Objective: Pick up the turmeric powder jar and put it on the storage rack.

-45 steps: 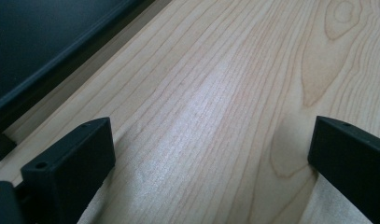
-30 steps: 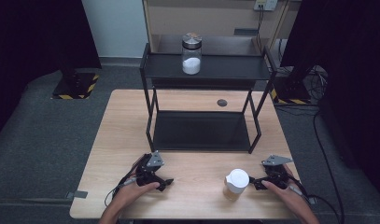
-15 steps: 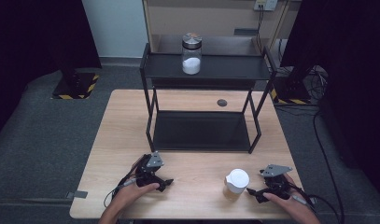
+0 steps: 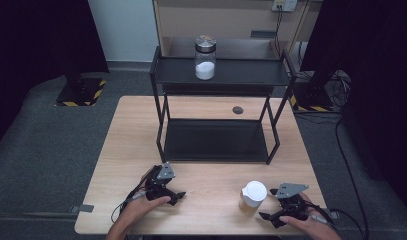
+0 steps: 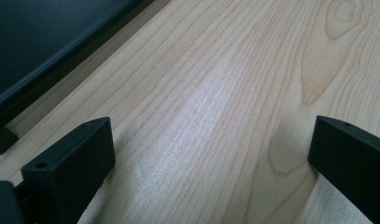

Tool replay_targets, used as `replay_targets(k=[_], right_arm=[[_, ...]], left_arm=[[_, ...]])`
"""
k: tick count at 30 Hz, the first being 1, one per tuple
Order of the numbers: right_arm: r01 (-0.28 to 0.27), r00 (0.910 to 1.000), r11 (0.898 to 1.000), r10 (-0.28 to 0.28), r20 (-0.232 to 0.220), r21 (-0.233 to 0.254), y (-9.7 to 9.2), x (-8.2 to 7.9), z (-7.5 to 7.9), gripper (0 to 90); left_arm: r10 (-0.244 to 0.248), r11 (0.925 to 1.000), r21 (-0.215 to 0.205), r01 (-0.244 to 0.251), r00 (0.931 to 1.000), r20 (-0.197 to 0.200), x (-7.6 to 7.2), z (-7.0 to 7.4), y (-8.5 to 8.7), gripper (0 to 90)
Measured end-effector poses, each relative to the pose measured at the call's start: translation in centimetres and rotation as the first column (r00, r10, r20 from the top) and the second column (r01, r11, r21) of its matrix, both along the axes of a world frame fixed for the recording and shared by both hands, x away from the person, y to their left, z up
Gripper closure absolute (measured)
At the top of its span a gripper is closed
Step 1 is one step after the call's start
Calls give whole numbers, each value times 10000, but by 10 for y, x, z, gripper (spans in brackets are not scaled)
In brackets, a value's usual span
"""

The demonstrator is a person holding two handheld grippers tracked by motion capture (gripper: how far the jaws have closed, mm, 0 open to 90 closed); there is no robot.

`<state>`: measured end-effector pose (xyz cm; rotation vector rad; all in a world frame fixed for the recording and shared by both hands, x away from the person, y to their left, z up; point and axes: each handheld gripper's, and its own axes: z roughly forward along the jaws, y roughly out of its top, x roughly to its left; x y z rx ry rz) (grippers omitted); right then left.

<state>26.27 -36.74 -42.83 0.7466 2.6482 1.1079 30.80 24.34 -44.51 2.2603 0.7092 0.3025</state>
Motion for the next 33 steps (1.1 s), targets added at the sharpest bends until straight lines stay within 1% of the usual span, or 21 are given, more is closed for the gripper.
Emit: replay_targets(k=[2,7,9,15,19,26,31,33], right_arm=[[-212,9998,9996,211,47,201,0,-2,1,64],[-511,9986,9980,505,156,384,7,-2,1,57],[-571,9982,9973,563,184,452,10,-1,1,57],[-540,9973,9964,505,540,655,16,-5,2,80],[-566,9961,9957,514,718,730,19,-7,3,120],[-634,9951,9917,543,830,1118,22,-8,5,190],[-708,9937,9911,602,949,1127,27,-9,6,256],[-707,9928,9923,600,1040,1017,29,-10,6,293]], left_arm=[[0,10000,-1,0,10000,-1,0,0,0,0],[0,10000,-1,0,10000,-1,0,0,0,0],[0,10000,-2,0,10000,-1,0,0,0,0],[0,10000,-3,0,10000,-1,0,0,0,0],[1,10000,-4,-1,10000,-3,0,0,0,0],[0,10000,-2,0,10000,-1,0,0,0,0],[1,10000,-3,-1,10000,-2,0,0,0,0],[0,10000,-1,0,10000,-1,0,0,0,0]])
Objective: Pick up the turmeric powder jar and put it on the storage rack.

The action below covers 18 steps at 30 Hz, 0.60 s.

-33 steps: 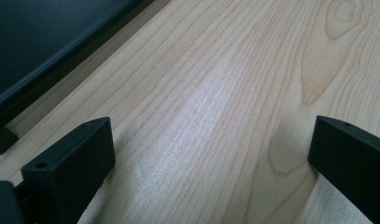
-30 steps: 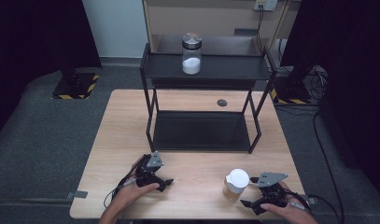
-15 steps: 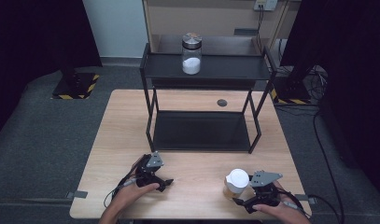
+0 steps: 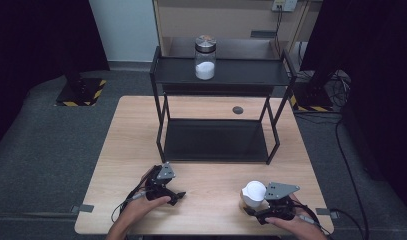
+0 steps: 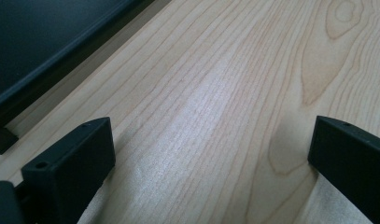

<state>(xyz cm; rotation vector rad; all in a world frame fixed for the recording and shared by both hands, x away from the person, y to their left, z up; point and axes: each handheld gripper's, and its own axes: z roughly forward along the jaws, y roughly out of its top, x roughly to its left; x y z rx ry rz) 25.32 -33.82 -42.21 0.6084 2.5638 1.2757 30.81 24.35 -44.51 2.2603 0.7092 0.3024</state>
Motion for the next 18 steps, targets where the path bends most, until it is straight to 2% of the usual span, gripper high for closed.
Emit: replay_targets(k=[14,18], right_arm=[[-87,9999,9999,87,53,-111,0,3,4,317],[-162,9999,9998,162,-37,74,-4,8,5,317]], left_arm=[[0,10000,-1,0,10000,-2,0,0,0,0],[0,10000,-1,0,10000,-1,0,0,0,0]])
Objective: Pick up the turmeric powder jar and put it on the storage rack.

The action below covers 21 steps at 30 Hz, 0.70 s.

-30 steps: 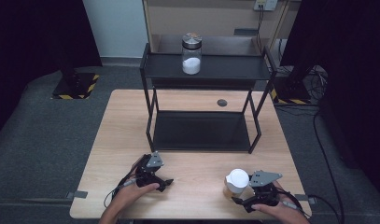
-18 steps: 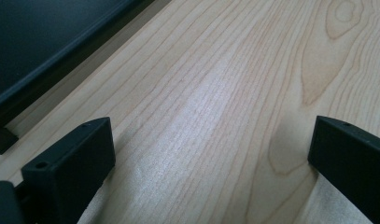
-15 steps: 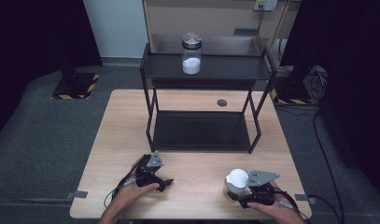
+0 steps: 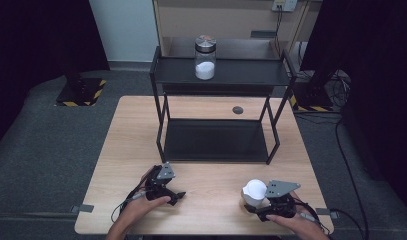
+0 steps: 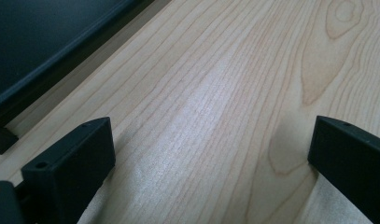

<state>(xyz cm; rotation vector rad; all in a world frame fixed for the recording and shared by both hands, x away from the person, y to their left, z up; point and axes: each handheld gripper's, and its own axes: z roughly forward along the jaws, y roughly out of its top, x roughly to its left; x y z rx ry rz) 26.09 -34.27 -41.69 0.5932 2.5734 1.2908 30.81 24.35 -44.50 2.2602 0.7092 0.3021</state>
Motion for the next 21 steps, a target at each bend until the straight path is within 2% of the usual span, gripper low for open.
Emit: replay_targets(k=[12,21], right_arm=[[-167,9995,9992,177,-273,355,-16,31,4,318],[-677,9972,9968,690,-300,434,-13,58,17,318]], left_arm=[[0,10000,-1,0,10000,-1,0,0,0,0],[3,10000,-1,-3,10000,1,0,0,0,0]])
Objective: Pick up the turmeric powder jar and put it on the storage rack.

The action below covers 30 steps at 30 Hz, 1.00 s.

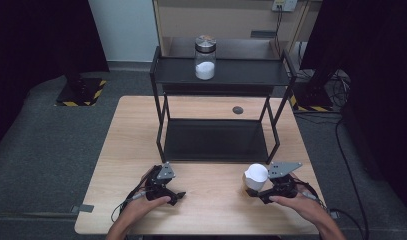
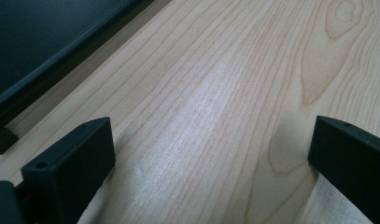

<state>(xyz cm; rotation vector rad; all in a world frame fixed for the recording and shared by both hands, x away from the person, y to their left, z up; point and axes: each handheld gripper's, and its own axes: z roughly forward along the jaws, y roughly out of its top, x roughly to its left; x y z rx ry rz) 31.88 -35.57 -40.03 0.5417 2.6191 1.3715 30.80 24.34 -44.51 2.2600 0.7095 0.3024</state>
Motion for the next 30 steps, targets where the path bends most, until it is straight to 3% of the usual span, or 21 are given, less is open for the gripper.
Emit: replay_targets(k=[11,30], right_arm=[[-414,9991,9991,414,73,-62,9,28,23,317],[-462,9989,9987,464,98,-227,17,58,53,318]], left_arm=[[-2,10000,0,2,10000,-3,0,0,0,0],[-25,10000,-6,24,10000,-11,1,0,0,0]])
